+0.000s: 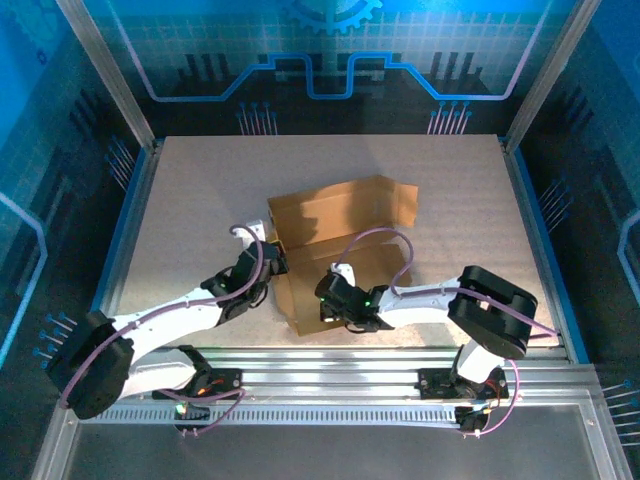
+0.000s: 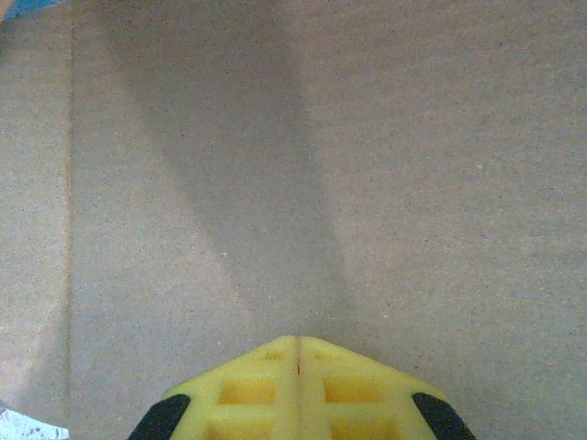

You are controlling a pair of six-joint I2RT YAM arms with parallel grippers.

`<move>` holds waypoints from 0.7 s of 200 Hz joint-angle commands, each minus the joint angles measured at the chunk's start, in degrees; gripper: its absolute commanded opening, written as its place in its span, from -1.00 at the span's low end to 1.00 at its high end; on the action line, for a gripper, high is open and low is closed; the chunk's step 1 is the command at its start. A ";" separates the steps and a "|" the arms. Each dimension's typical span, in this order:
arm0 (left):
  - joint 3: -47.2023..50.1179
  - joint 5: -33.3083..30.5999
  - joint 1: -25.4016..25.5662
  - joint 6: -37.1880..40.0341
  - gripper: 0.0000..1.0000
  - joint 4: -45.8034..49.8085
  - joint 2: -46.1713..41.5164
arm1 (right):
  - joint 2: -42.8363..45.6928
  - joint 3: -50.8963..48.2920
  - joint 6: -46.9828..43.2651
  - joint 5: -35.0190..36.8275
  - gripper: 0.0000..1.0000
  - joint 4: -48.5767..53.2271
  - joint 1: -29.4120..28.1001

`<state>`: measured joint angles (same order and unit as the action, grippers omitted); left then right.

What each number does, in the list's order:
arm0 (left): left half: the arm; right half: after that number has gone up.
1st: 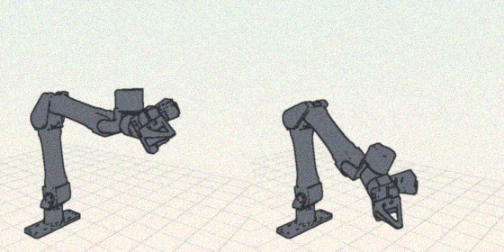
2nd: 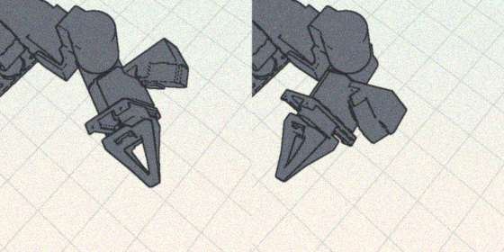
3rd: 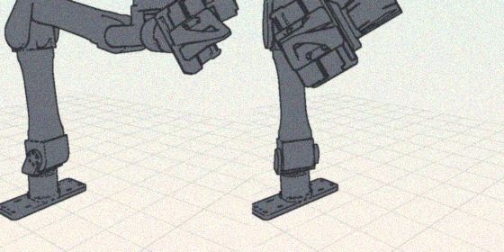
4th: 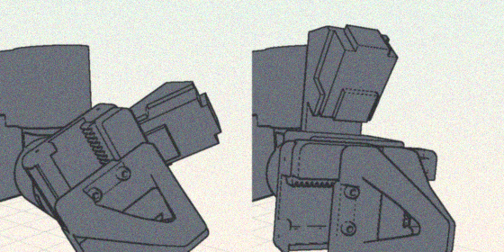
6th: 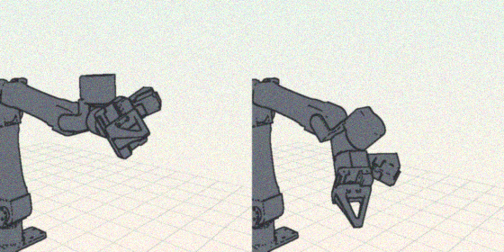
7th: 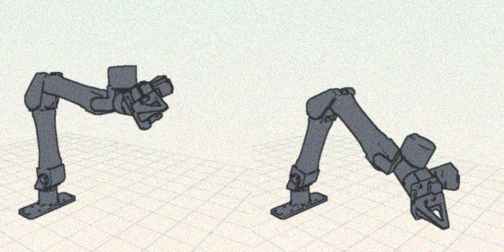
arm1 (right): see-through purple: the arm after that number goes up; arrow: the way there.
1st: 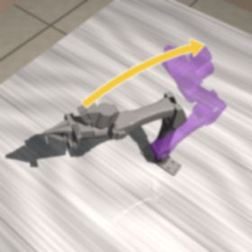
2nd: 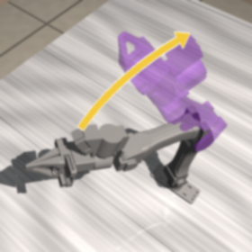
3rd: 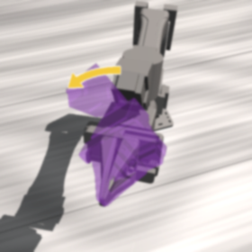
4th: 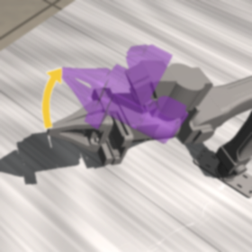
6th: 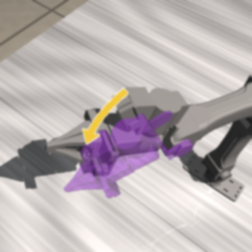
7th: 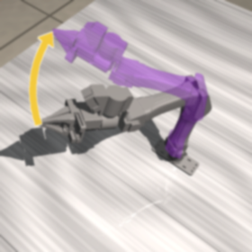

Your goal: Fold the paper box

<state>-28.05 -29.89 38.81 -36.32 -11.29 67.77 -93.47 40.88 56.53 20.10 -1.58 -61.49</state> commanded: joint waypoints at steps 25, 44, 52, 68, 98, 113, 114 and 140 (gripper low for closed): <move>8.07 5.34 3.19 0.94 -0.90 12.21 2.16 | 7.10 -1.91 -5.90 -1.29 -0.99 -2.07 0.01; 9.03 5.10 3.90 2.37 -0.89 9.05 2.16 | 10.42 -0.97 -9.00 -3.04 -0.94 -0.85 1.16; 9.58 5.19 4.04 3.13 -0.88 7.53 2.15 | 12.05 -0.33 -10.38 -3.30 -0.92 0.45 1.75; 10.67 5.56 4.07 4.79 -0.88 4.31 2.13 | 15.41 1.13 -13.97 -5.45 -0.85 2.99 3.69; 11.42 6.59 4.00 7.20 -0.88 0.36 2.44 | 21.09 5.96 -21.17 -10.30 -0.67 10.14 8.57; 10.96 6.34 4.04 7.02 -0.88 1.03 2.81 | 22.36 9.12 -25.37 -13.71 -0.55 13.49 11.57; 10.94 6.34 4.02 6.95 -0.88 1.15 2.81 | 22.36 9.17 -25.66 -14.22 -0.54 13.65 11.84; 11.00 5.83 4.06 6.03 -0.88 1.45 3.19 | 19.80 19.19 -32.30 -22.73 -0.35 19.45 15.60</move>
<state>-20.67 -29.12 42.24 -29.63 -24.56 67.55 -72.40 52.77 33.41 6.35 10.26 -48.40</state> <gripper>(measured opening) 0.063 0.304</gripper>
